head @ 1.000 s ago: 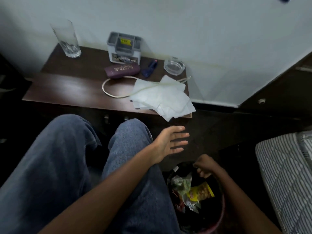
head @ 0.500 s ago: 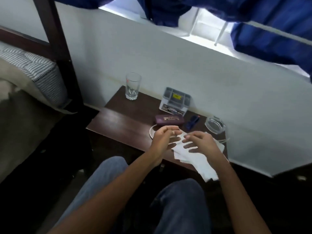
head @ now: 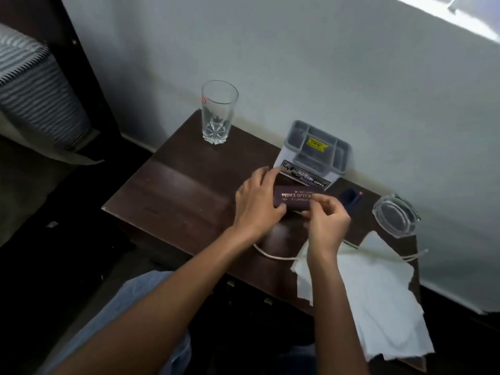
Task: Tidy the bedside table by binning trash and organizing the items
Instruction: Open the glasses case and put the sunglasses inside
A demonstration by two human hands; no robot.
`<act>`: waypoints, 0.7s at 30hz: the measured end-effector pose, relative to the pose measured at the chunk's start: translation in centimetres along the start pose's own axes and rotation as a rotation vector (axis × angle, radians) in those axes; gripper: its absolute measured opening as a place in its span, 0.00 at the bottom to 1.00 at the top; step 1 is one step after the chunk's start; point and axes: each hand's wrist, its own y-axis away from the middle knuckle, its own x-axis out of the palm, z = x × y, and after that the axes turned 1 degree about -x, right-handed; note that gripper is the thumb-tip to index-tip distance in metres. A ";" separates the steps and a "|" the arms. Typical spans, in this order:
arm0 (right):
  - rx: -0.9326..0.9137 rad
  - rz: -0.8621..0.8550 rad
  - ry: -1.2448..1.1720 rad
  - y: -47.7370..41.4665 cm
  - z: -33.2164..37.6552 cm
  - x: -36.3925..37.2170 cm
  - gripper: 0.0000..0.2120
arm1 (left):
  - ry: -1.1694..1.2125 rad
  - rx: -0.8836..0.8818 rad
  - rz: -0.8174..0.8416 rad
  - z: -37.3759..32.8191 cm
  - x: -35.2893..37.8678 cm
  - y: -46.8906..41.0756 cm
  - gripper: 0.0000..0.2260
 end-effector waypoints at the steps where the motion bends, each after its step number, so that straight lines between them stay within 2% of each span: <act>1: -0.023 -0.002 0.007 -0.5 0.0 -0.4 0.10 | -0.051 0.012 0.050 0.4 0.4 -0.7 0.35; 3: -0.058 -0.015 0.021 -1.0 -0.2 -1.2 0.09 | -0.144 0.029 0.106 1.3 1.2 -1.4 0.35; 6: -0.047 -0.060 0.034 -1.0 -0.8 -2.0 0.13 | -0.274 0.108 0.076 2.1 1.6 -1.6 0.30; 8: -0.037 -0.090 0.027 -0.9 -0.9 -2.4 0.14 | -0.241 0.116 0.067 2.0 1.2 -2.0 0.28; 10: -0.028 -0.124 0.010 -0.9 -0.8 -2.7 0.11 | -0.105 0.063 0.097 2.0 0.5 -2.5 0.28; 12: 0.001 -0.140 -0.047 -1.1 -0.5 -3.0 0.08 | 0.186 -0.006 0.164 2.0 -0.4 -2.8 0.29; 15: 0.142 -0.082 -0.259 -1.2 0.5 -3.1 0.07 | 0.613 -0.047 0.234 1.5 -1.5 -2.5 0.19; 18: 0.264 0.079 -0.520 -0.5 1.6 -2.5 0.16 | 0.694 -0.039 0.294 0.9 -2.3 -2.1 0.13; 21: 0.252 0.163 -0.549 0.4 2.3 -1.6 0.22 | 0.671 -0.041 0.373 0.7 -3.3 -1.7 0.11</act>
